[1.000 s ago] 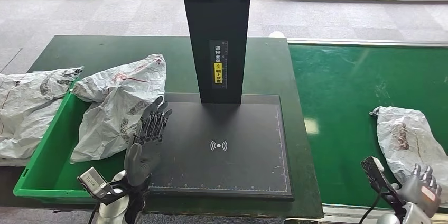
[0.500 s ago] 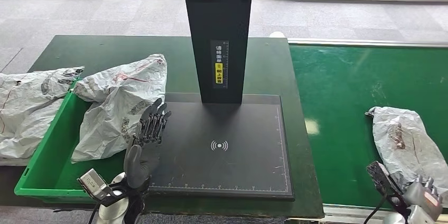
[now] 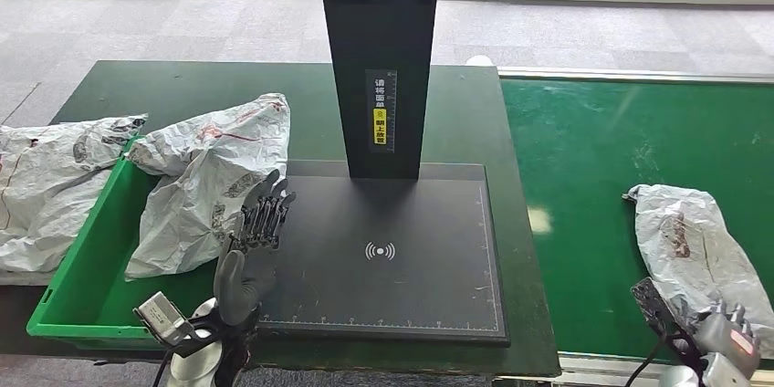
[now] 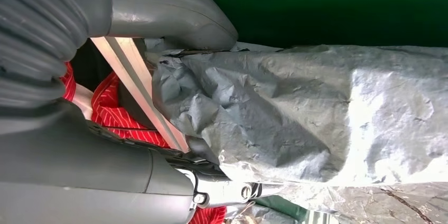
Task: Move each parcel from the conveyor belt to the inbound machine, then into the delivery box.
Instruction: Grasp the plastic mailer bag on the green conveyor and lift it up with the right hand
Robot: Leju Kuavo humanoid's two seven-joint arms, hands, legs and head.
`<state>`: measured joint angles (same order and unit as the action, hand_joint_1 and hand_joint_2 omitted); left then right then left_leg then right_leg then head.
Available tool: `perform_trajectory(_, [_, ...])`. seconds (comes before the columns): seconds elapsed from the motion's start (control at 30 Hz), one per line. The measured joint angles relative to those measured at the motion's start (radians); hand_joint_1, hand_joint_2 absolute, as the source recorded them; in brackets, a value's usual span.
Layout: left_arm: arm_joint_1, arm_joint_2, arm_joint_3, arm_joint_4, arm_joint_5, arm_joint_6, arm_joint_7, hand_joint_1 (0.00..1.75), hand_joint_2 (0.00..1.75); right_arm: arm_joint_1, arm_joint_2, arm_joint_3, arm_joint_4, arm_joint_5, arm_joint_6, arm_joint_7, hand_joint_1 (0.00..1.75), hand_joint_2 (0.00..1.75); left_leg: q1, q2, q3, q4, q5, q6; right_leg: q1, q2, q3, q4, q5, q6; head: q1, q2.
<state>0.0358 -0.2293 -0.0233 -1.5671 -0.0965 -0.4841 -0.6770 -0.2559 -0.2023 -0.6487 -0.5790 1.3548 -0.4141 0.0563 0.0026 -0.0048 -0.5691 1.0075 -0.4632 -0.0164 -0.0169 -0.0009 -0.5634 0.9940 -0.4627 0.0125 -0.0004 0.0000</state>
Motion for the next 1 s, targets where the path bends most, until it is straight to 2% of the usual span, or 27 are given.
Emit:
perform_trajectory(0.33, [0.012,-0.001,0.000,-0.011,-0.013,0.012,0.000,0.00,0.00,-0.033,-0.021,-0.022,0.061,0.014,0.014,0.030,0.00,1.75,0.000,0.000,0.000,0.001,0.000,0.003,0.000,-0.001,0.003,-0.003,0.001,0.002,0.000,0.000])
perform_trajectory(0.47, [0.025,-0.002,0.000,-0.022,-0.018,0.021,0.001,0.00,0.00,-0.051,-0.026,-0.032,0.088,0.017,0.024,0.024,1.75,1.75,0.000,0.000,0.000,0.001,0.000,0.006,0.000,-0.002,0.004,-0.003,0.002,0.003,0.000,0.000])
perform_trajectory(0.6, [0.043,-0.003,0.001,-0.030,-0.031,0.032,0.001,0.00,0.00,-0.070,-0.027,-0.044,0.111,-0.013,0.025,-0.072,1.75,1.75,0.000,0.001,0.000,0.001,0.000,0.006,0.000,0.000,0.004,-0.004,0.003,0.005,0.000,0.000])
perform_trajectory(0.67, [0.052,-0.004,0.001,-0.036,-0.035,0.035,0.000,0.00,0.00,-0.075,-0.016,-0.052,0.105,-0.097,0.003,-0.197,1.75,1.75,0.000,0.001,-0.001,0.001,0.000,0.006,0.000,0.000,0.004,-0.004,0.004,0.005,0.000,0.000])
perform_trajectory(0.77, [0.063,-0.008,0.003,-0.042,-0.043,0.036,0.000,0.00,0.00,-0.064,0.036,-0.060,0.024,-0.267,0.015,-0.431,1.75,1.75,0.000,0.002,-0.002,0.001,0.000,0.006,0.000,0.001,0.002,-0.004,0.004,0.006,0.000,0.000])
perform_trajectory(0.83, [0.064,-0.010,0.003,-0.043,-0.045,0.037,0.000,0.00,0.00,-0.046,0.080,-0.058,-0.054,-0.332,0.055,-0.483,1.75,1.75,0.000,0.001,-0.001,0.001,0.001,0.006,0.000,0.000,0.001,-0.004,0.004,0.005,0.000,0.000])
perform_trajectory(1.0, [0.067,-0.011,0.004,-0.044,-0.044,0.040,0.000,0.00,0.00,0.041,0.170,-0.032,-0.277,-0.484,0.138,-0.538,1.75,1.75,0.001,-0.007,-0.004,0.000,0.003,0.005,0.001,-0.008,0.001,-0.003,0.002,0.003,0.000,0.000])
